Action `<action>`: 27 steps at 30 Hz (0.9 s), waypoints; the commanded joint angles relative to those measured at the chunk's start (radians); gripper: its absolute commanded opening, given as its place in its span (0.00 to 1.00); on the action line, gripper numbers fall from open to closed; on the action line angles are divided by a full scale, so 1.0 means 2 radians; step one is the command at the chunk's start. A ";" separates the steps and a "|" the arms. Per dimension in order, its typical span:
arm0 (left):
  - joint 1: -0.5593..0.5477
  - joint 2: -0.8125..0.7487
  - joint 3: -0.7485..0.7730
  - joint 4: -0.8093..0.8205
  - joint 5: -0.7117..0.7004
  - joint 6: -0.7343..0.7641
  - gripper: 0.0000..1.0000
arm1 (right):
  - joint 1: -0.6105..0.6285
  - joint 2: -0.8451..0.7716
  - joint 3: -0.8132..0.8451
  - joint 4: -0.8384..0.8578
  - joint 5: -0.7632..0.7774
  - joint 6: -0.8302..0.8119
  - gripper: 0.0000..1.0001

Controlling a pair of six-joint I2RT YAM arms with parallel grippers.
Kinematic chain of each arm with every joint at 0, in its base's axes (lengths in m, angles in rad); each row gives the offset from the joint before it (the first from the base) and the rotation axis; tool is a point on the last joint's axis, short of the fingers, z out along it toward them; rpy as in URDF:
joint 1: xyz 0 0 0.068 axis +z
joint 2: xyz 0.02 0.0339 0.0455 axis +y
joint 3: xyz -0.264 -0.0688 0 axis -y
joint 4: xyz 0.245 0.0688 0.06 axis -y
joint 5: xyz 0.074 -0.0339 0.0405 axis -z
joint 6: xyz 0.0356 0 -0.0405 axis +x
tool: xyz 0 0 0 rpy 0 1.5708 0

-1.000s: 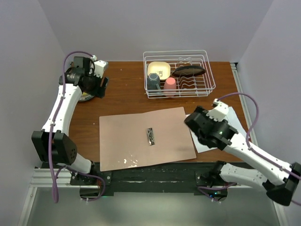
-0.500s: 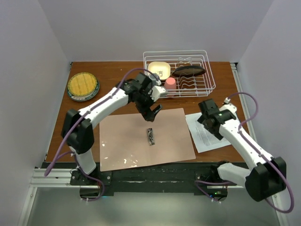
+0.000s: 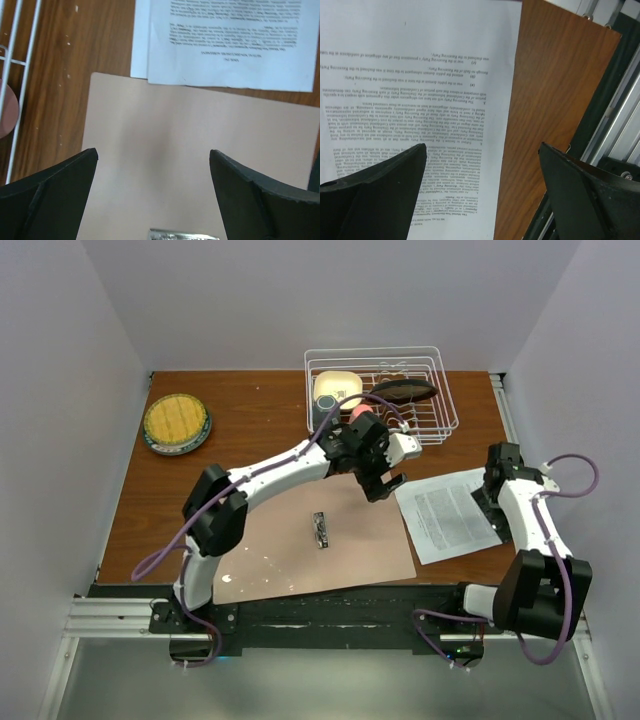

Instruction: Put the files into the folder

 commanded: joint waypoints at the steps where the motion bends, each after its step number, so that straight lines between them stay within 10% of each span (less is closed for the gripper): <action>1: 0.003 0.028 0.021 0.096 -0.027 -0.031 1.00 | -0.038 -0.006 0.018 0.009 0.021 -0.021 0.98; 27: -0.036 0.218 0.166 0.139 -0.149 -0.052 1.00 | -0.062 0.031 -0.013 0.060 -0.024 -0.026 0.93</action>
